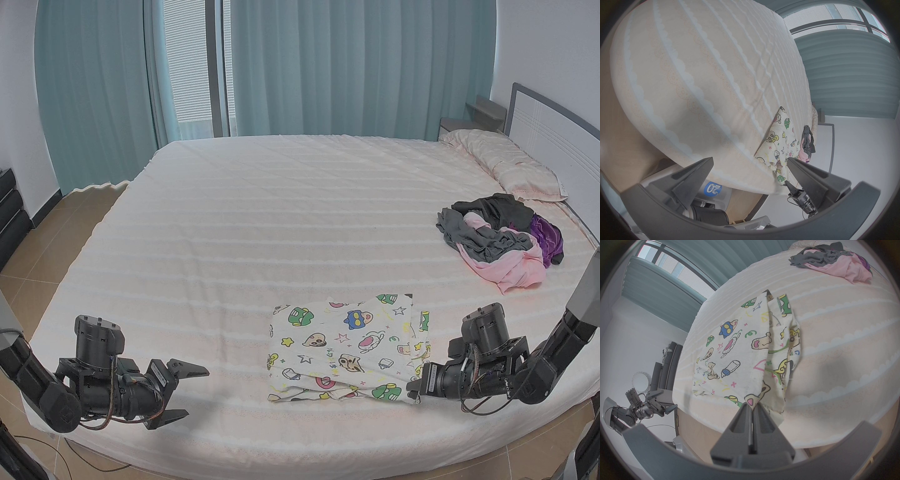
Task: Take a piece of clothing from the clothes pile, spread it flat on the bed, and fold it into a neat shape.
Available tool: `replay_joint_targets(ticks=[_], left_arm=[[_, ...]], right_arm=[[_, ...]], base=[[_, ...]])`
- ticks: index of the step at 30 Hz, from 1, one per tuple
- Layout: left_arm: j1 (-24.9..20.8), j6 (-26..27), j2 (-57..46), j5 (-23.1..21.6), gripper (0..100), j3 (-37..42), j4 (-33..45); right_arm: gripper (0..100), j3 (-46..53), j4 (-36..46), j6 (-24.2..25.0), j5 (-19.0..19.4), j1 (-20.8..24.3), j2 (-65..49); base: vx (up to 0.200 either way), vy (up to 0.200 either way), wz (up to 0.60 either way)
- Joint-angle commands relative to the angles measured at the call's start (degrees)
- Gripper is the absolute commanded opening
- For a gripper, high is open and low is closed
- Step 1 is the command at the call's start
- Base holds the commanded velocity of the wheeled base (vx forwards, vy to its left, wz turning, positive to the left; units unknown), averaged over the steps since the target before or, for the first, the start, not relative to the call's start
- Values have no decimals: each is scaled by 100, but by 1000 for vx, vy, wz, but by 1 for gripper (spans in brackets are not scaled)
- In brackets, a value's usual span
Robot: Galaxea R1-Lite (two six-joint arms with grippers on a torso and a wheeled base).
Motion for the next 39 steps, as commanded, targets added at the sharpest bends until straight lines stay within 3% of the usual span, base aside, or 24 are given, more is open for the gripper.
replay_joint_targets(ticks=[1,9,17,18,34,39], left_arm=[[0,-2,10,1,100,-2,4],[0,-2,10,1,100,-2,4],[0,-2,10,1,100,-2,4],[0,-2,10,1,100,-2,4],[0,-2,10,1,100,-2,4],[0,-2,10,1,100,-2,4]], right_arm=[[0,96,24,-52,-1,-134,-264],[0,52,200,-703,-19,-345,-264],[0,-150,156,-922,-116,-459,448],[100,-220,156,-993,-151,-512,509],[100,-1196,147,-940,-116,-626,-62],[100,-1670,138,-474,-142,-539,228]], base=[[0,0,0],[0,0,0],[0,0,0],[0,0,0],[0,0,0],[0,0,0]])
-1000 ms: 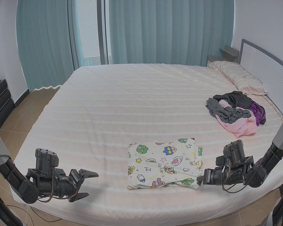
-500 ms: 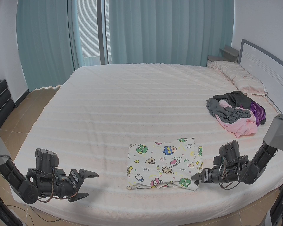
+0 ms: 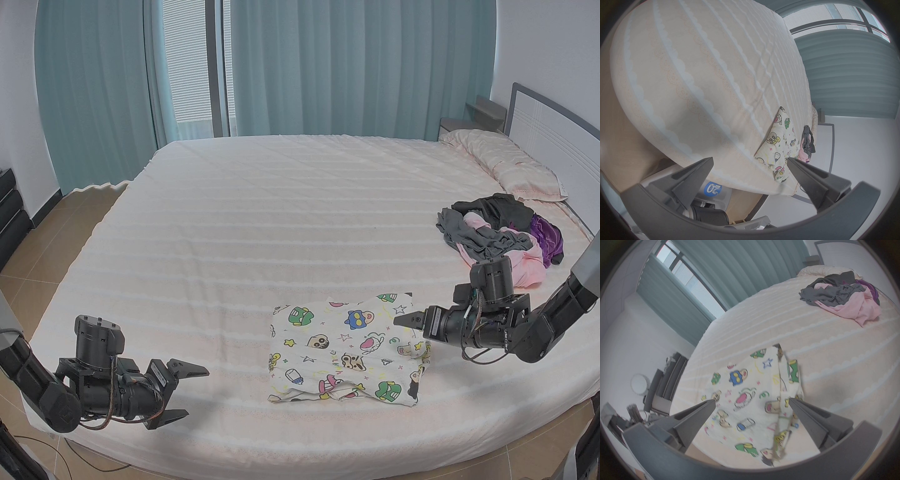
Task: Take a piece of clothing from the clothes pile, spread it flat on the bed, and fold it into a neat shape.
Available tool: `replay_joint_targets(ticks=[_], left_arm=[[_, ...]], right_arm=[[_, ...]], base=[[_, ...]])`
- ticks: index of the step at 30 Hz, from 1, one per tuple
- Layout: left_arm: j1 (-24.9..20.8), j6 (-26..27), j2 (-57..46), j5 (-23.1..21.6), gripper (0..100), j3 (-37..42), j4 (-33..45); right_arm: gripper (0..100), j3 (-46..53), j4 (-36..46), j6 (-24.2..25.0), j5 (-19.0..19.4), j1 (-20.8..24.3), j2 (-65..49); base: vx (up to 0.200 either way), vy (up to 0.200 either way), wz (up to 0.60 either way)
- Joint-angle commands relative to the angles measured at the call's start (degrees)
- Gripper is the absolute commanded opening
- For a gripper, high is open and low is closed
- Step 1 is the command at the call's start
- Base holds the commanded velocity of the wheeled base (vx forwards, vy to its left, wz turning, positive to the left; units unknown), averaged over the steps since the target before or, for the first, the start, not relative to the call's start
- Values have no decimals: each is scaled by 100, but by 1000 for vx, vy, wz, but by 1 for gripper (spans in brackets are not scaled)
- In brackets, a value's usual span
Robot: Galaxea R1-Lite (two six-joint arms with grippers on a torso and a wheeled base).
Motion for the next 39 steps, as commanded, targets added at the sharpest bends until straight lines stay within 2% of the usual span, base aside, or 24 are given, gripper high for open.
replay_joint_targets(ticks=[1,9,14,24,32,33,39], left_arm=[[0,-2,10,1,100,0,-3],[0,-2,10,1,100,0,-12],[0,-2,19,1,100,-9,-3],[0,-2,10,1,100,0,-3],[0,-2,10,1,100,0,-3],[0,-2,19,1,100,0,-3],[0,-2,10,1,100,0,-3]], right_arm=[[100,-537,-3,423,-3,124,356],[100,-1152,-3,467,-73,133,1200],[100,-1328,6,414,-293,106,1375],[100,-1521,-3,107,-346,-52,1569],[100,-1802,-29,89,-469,-34,1850],[0,-1882,-38,115,-469,-34,1920],[0,-1873,-240,142,-469,-78,1982]], base=[[0,0,0],[0,0,0],[0,0,0],[0,0,0],[0,0,0],[0,0,0],[0,0,0]])
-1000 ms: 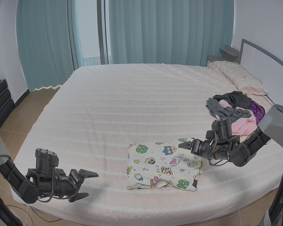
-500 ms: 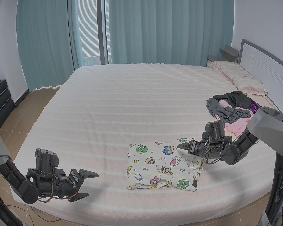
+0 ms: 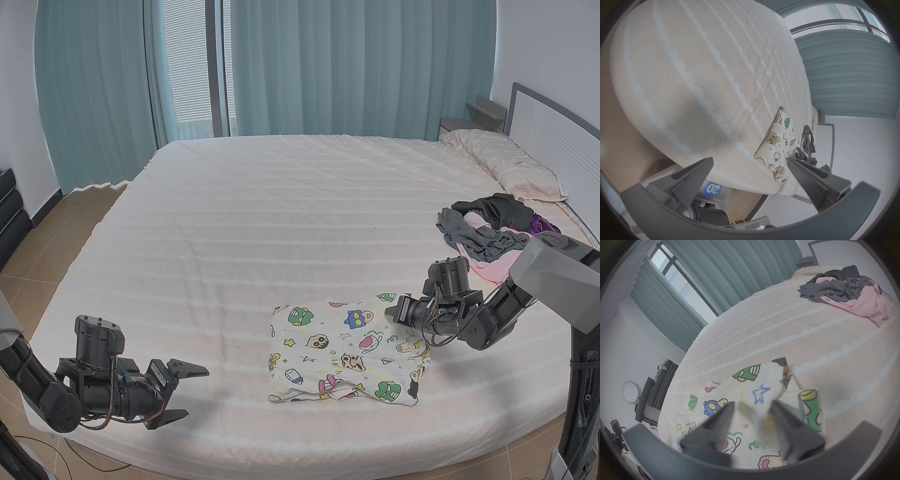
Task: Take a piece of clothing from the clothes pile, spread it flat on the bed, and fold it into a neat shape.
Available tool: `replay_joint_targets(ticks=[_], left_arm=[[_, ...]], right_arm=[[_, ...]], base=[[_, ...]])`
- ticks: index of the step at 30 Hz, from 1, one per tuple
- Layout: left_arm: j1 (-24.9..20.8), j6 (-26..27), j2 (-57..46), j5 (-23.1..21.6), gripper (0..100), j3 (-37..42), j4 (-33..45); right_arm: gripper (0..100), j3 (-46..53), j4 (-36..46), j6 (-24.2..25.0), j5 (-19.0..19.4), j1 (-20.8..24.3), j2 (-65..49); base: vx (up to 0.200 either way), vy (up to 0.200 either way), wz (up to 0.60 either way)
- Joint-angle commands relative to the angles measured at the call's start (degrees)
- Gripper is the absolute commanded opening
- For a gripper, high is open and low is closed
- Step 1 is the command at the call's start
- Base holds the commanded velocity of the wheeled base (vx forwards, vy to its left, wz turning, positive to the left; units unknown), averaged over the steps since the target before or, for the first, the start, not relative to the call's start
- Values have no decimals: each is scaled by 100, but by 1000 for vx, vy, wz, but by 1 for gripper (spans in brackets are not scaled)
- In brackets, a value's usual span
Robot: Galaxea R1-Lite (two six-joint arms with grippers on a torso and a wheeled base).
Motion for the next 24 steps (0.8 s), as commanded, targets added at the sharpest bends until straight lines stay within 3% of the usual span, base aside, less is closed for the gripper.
replay_joint_targets(ticks=[1,14,24], left_arm=[[0,-2,5,1,100,0,-7],[-9,-2,5,1,100,9,2],[-9,-2,5,1,100,0,2]], right_arm=[[0,20,-93,5,-20,-75,98],[0,-24,-418,348,-29,-312,142],[0,-472,-462,348,-91,-373,283]], base=[[0,0,0],[0,0,0],[0,0,0]])
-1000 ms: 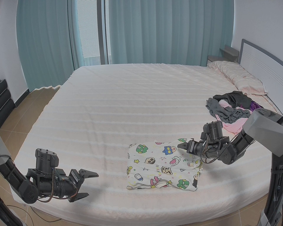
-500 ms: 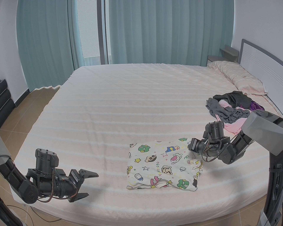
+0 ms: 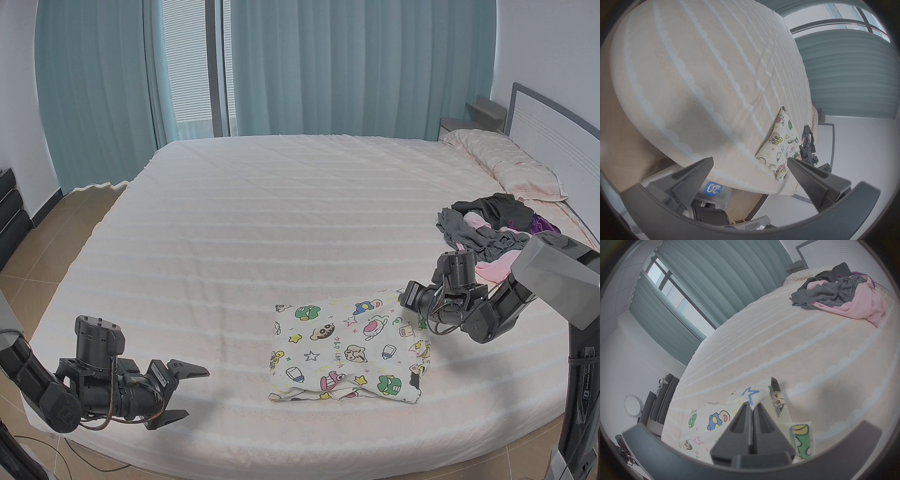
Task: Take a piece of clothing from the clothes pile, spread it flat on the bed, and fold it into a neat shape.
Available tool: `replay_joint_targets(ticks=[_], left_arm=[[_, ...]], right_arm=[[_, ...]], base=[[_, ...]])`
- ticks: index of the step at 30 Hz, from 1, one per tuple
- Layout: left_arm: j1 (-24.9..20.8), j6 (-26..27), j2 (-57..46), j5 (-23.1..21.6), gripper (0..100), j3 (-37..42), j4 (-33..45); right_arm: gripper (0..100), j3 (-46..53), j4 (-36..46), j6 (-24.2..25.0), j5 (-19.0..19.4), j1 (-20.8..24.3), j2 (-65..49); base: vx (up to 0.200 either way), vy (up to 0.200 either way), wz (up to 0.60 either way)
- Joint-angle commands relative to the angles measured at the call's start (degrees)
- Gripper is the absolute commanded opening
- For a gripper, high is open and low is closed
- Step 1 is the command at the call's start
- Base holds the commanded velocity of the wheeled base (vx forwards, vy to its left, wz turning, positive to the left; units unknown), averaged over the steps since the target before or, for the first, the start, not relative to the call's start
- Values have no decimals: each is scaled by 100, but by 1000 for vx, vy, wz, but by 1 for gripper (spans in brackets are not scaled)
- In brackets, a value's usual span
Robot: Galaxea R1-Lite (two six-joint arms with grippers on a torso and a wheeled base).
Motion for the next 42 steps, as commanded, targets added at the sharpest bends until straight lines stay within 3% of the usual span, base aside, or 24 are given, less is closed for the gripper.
replay_joint_targets(ticks=[1,14,15,25,32,39,42], left_arm=[[1,-2,5,-1,100,-7,-1],[-26,-2,14,-1,100,-7,-1],[-26,7,14,-1,100,-7,-1],[-26,-2,32,16,100,-51,-1],[-237,-46,128,385,100,-895,43],[-782,-63,700,517,100,-2020,70],[-1089,-63,1042,605,100,-2407,61]], right_arm=[[0,-188,8,-8,-44,-54,93],[0,-408,70,-17,-124,-98,348],[100,-425,61,-8,-132,-98,356],[100,-153,0,18,-361,-160,-250],[100,401,35,827,-431,456,-900],[100,348,35,1574,-466,1009,-549],[100,348,61,1583,-484,1036,-259]], base=[[0,0,0],[0,0,0],[0,0,0],[0,0,0],[0,0,0],[0,0,0],[0,0,0]])
